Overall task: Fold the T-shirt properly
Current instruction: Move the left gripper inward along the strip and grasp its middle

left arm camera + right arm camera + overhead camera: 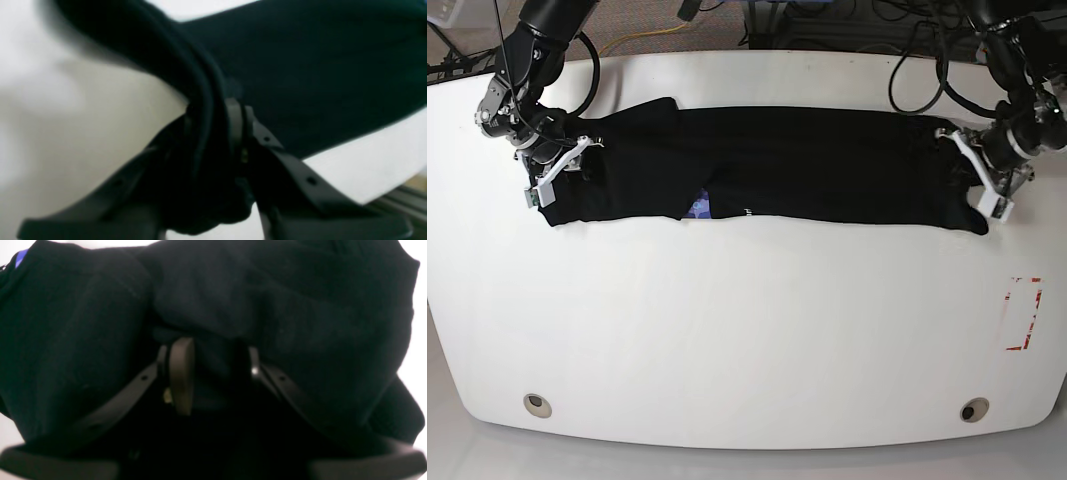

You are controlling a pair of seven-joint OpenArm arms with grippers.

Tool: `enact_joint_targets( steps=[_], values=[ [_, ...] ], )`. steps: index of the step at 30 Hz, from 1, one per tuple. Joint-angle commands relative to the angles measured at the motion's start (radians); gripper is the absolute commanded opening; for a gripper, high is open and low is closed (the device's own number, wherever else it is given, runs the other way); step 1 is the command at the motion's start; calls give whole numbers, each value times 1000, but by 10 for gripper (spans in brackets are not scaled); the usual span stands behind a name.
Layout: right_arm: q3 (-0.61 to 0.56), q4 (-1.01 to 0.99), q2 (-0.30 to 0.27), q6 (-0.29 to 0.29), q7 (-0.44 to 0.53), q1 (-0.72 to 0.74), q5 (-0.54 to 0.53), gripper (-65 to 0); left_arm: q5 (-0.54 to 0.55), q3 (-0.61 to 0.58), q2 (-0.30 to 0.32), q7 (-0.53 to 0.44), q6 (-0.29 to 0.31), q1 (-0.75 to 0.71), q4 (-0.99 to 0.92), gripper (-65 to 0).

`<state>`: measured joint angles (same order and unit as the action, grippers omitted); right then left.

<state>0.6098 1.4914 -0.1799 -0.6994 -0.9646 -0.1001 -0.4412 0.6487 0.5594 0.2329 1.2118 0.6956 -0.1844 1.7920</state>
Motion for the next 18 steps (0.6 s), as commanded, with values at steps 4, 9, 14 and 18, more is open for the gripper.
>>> enact_joint_targets(
  steps=[4, 9, 14, 18],
  values=[
    [2, 7, -10, 1, -15, 0, 11, -455, 13, -233, -111, -14, 3, -4, 136, -576],
    [2, 7, -10, 1, -15, 0, 11, -455, 13, -356, -175, -14, 3, 32, 134, -576],
    [2, 7, -10, 1, -15, 0, 11, -455, 13, -411, -220, -14, 3, 66, 61, -575],
    [2, 7, -10, 1, -15, 0, 11, -455, 13, -418, -231, -14, 3, 89, 4, -539]
  ],
)
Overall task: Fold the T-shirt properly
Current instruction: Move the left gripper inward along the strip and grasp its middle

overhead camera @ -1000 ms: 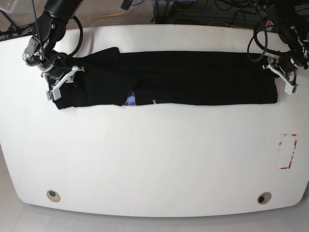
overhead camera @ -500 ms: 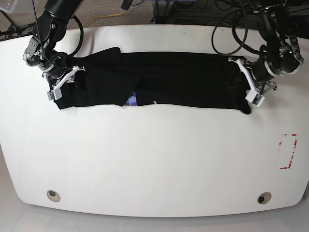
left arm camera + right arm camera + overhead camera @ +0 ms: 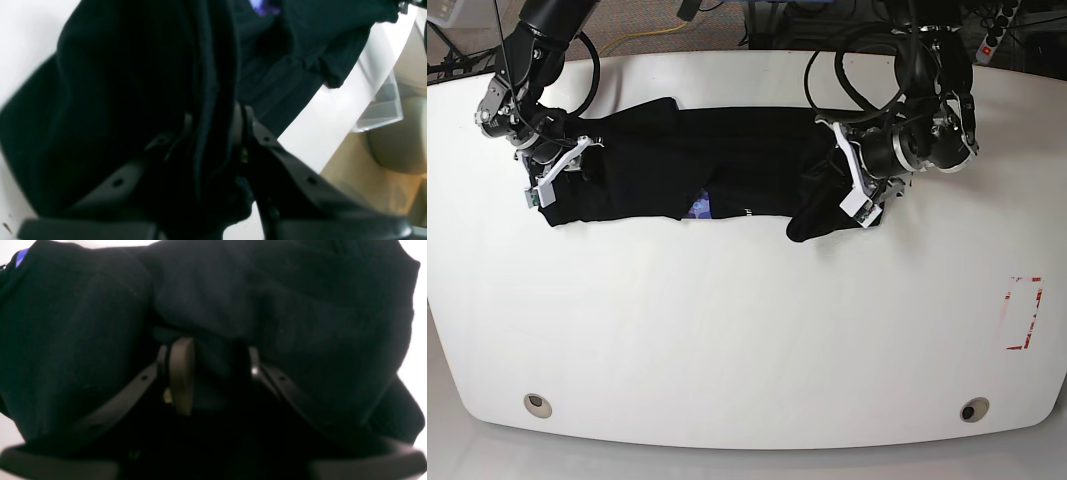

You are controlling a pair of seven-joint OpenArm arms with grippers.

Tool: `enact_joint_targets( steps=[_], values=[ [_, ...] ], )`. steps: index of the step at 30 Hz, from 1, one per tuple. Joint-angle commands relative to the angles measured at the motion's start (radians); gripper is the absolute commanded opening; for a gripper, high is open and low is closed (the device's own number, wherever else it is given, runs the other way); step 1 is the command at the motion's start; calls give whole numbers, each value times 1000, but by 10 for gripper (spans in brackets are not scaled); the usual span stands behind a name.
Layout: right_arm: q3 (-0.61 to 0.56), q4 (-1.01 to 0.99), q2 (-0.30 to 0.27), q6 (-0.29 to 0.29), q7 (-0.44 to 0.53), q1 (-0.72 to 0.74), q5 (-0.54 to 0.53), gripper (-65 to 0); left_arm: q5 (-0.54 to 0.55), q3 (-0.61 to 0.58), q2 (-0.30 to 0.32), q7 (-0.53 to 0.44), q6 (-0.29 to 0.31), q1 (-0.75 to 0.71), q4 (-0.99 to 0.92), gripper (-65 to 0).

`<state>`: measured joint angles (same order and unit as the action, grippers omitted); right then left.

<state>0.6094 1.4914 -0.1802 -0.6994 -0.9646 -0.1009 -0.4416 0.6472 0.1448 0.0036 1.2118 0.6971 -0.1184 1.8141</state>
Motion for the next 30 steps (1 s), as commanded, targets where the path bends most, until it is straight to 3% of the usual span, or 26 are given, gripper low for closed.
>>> enact_joint_targets(
  steps=[1, 5, 12, 15, 19, 26, 30],
  values=[
    [2, 7, -9, 1, -15, 0, 11, -455, 15, -14, -1, -14, 1, 24, -27, -512],
    [2, 7, -9, 1, -15, 0, 11, -455, 15, -83, 5, -14, 1, 41, -38, -379],
    [2, 10, -9, 1, -15, 0, 11, -455, 23, -179, -3, -14, -14, 64, 14, -294],
    [2, 10, -9, 1, -15, 2, 11, -455, 23, -228, -1, -14, -57, 72, 91, -281],
    [7, 12, -11, 1, -41, 11, -9, -455, 18, -239, 6, -14, -60, 76, 149, -281],
    [91, 12, -26, 1, -121, 17, -222, -442, 16, -112, 118, -37, -66, 72, 148, -283],
    [149, 13, -57, 1, -213, 48, -280, -322, 15, -24, 180, -85, -66, 36, 146, -283]
  ],
)
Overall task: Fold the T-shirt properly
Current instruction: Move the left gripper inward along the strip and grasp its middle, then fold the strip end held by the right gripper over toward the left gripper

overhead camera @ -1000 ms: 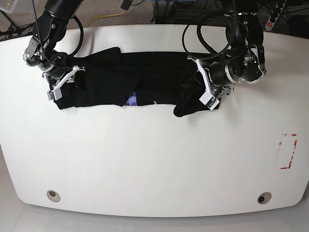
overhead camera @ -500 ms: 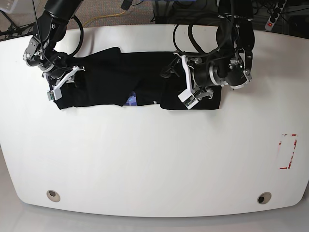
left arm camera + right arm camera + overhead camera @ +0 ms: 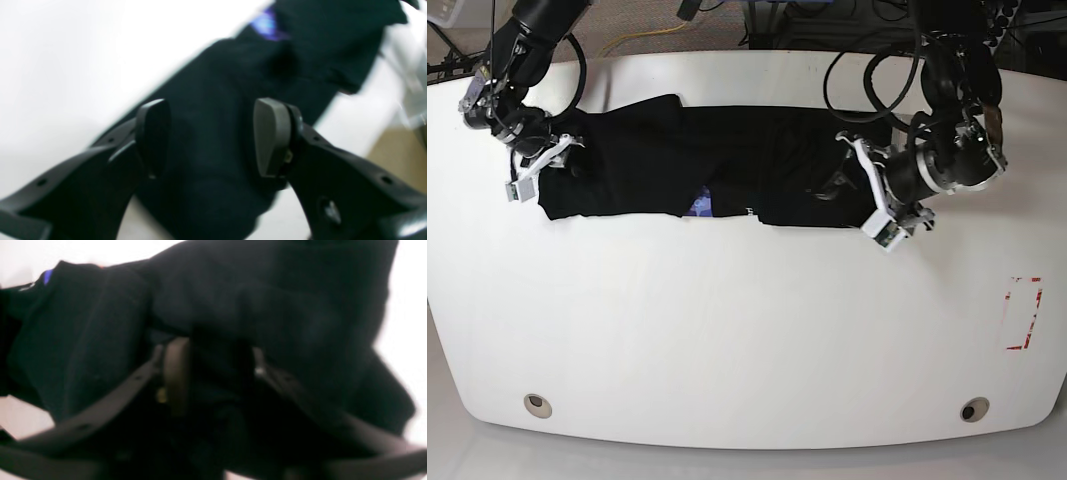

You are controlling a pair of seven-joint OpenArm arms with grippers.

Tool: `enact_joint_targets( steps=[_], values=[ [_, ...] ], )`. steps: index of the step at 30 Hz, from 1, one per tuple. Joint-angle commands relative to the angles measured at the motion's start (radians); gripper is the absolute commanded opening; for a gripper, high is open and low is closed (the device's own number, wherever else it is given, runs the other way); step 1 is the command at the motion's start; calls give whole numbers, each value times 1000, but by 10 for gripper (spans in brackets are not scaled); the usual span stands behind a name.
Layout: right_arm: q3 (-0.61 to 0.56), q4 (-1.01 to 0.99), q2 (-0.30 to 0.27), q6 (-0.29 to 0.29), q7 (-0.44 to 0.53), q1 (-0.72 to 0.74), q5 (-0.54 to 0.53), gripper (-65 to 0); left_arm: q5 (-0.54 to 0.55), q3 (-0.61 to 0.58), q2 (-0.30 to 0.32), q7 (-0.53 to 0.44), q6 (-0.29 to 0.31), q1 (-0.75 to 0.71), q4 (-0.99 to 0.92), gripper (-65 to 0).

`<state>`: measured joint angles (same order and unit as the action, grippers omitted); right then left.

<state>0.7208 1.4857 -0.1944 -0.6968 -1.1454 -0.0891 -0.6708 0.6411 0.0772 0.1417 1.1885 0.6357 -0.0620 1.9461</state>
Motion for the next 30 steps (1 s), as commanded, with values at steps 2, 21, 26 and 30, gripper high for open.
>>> enact_joint_targets(
  steps=[2, 21, 26, 30],
  values=[
    [81, 19, -44, -1, -61, 51, -79, -263, 21, 55, 69, -75, -4, -39, 14, -283],
    [210, -237, -173, -1, -75, 171, 32, -49, -48, -41, 149, -249, 0, -134, -185, -312],
    [199, -253, -135, -1, -74, 168, 33, -48, -50, -41, 178, -247, 2, -135, -55, -365],
    [158, -251, -103, -1, -78, 165, 32, -51, -57, -37, 192, -249, -1, -126, -53, -365]
  ],
)
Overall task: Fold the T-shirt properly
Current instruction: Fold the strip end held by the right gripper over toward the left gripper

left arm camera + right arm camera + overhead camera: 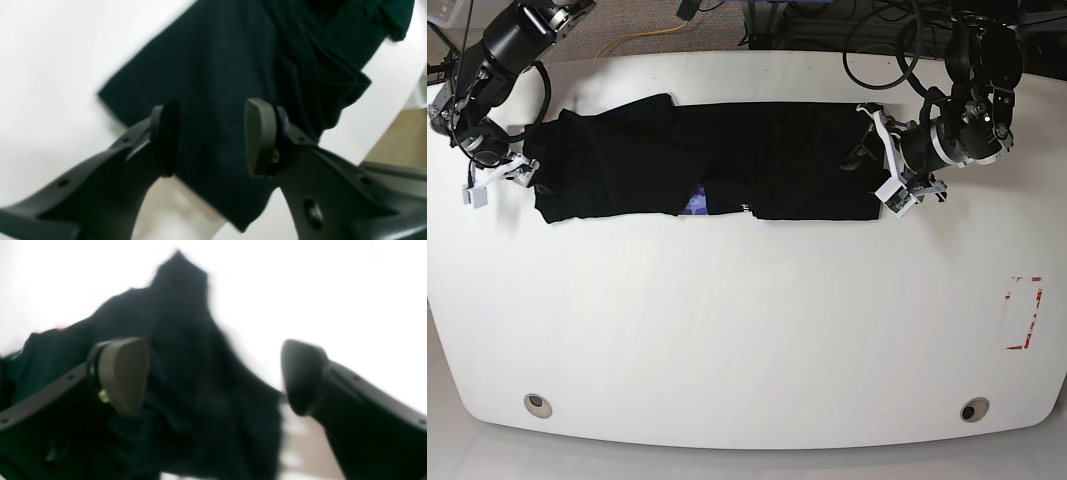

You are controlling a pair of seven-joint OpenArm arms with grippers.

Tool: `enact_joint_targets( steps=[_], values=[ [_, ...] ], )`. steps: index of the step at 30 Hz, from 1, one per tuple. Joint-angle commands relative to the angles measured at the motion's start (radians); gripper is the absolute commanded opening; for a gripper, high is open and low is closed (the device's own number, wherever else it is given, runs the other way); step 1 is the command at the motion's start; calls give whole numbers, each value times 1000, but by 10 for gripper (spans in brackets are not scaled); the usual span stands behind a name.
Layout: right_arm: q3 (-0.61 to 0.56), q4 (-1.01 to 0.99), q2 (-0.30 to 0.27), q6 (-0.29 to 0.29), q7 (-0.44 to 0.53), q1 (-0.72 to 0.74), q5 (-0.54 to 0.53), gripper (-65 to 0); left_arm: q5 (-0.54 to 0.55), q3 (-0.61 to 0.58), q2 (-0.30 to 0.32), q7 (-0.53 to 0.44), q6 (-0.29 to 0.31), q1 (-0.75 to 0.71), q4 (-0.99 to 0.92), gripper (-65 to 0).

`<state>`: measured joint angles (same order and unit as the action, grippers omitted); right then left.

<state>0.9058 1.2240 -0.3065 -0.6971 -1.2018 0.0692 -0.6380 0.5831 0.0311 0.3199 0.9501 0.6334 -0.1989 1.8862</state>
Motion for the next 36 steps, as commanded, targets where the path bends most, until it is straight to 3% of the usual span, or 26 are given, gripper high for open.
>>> enact_joint_targets(
  steps=[1, 8, 11, 18, 22, 28, 33, 36],
  values=[
    [-34, 12, 25, -1, -22, 2, -1, -51, 1, 20, 12, -10, -1, 11, -4, -365],
    [-61, 161, 131, -1, -23, -41, 8, -55, 1, 60, 8, -13, -2, 49, -170, -368],
    [-63, 195, 143, -1, -22, -55, 8, -132, 1, 60, -25, -13, -1, 57, -230, -369],
    [-67, 271, 145, -1, -23, -61, 0, -650, -1, 59, -41, -15, -2, 59, -305, -369],
    [-60, 380, 155, -1, -108, -72, -1, -650, -13, 23, -43, -16, -17, 74, -348, -369],
    [-76, 632, 195, -1, -171, -104, -13, -650, -137, -23, -66, -33, -33, 95, -374, -369],
    [-138, 756, 217, -1, -194, -113, -158, -650, -234, -23, -107, -41, -33, 95, -374, -369],
    [-195, 770, 264, -1, -194, -128, -204, -650, -279, -23, -127, -41, -33, 95, -373, -369]
  ],
)
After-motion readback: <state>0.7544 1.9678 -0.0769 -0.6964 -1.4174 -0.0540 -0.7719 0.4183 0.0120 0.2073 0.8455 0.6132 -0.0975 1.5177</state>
